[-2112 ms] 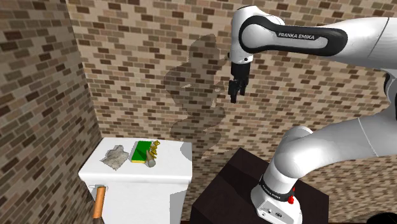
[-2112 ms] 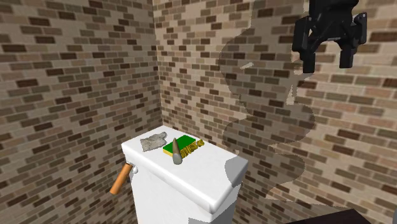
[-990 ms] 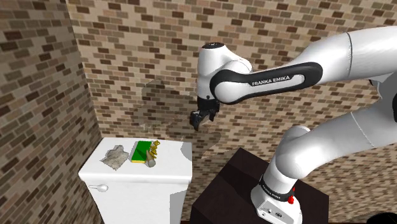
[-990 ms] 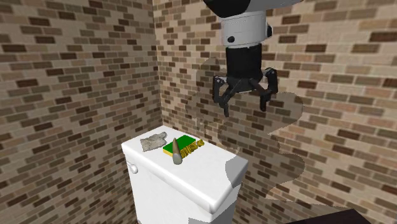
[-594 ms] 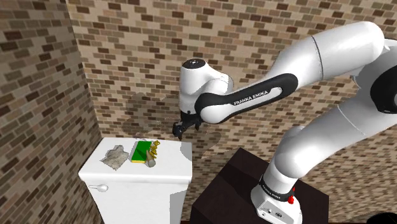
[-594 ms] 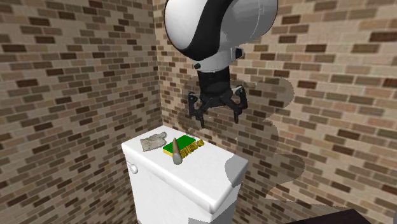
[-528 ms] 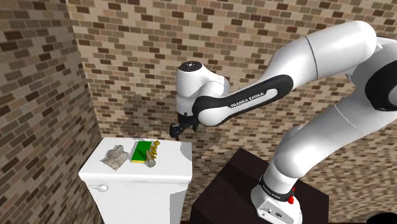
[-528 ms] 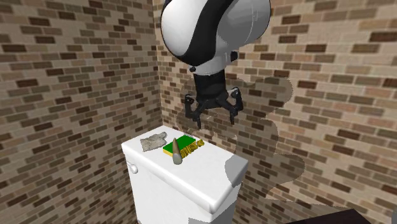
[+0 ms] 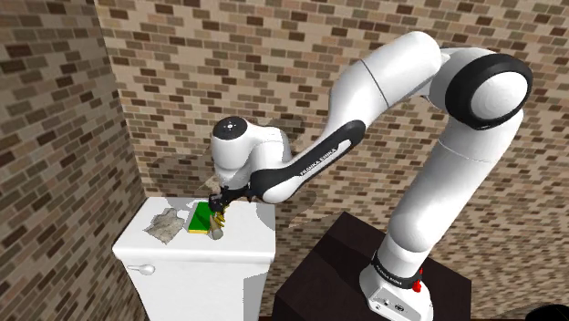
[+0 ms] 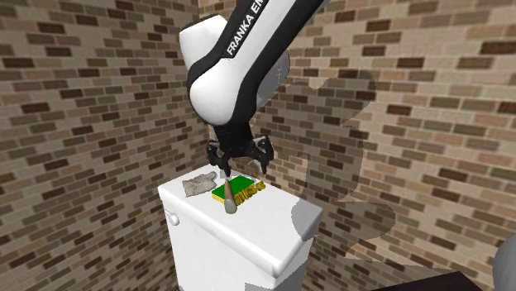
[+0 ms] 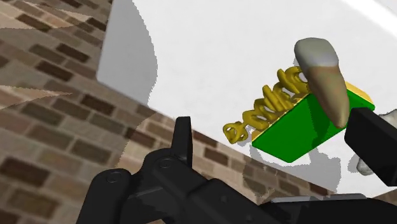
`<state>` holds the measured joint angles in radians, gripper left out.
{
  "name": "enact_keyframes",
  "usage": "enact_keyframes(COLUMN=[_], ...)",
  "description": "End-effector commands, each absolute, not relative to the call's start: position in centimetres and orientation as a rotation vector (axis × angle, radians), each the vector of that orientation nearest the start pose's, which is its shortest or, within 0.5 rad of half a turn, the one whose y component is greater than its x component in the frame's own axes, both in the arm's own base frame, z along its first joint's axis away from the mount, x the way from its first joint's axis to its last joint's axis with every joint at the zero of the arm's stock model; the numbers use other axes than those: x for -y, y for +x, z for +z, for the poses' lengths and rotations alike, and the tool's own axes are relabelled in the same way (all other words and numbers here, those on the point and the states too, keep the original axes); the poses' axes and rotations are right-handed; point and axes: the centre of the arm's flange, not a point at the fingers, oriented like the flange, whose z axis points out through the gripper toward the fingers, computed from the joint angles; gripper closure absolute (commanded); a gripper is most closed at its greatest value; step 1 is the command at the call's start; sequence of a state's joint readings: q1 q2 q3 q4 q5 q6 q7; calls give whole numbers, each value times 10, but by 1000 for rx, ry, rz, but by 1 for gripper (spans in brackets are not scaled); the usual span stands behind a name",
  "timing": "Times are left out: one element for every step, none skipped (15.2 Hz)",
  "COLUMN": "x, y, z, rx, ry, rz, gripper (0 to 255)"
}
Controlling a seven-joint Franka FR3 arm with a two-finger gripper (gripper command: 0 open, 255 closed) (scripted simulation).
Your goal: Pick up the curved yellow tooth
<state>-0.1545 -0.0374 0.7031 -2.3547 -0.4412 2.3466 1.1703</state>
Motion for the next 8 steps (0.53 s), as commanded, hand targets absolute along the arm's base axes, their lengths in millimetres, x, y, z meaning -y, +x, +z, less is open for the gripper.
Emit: enact_keyframes(x=[-270, -278, -286, -294, -302, -307, -307, -307], y=[447, 455, 463, 471, 479, 485, 485, 485], z=[331, 324, 317, 310, 304, 299, 294, 289], rx=[-561, -580, -599, -618, -637, -650, -650, -650], ry=[-3271, -3268, -3265, -3261, -3257, -3255, -3255, -3255], rz=[-507, -530, -554, -578, -602, -618, -618, -618], gripper=[0, 0, 0, 0, 0, 0, 0, 0])
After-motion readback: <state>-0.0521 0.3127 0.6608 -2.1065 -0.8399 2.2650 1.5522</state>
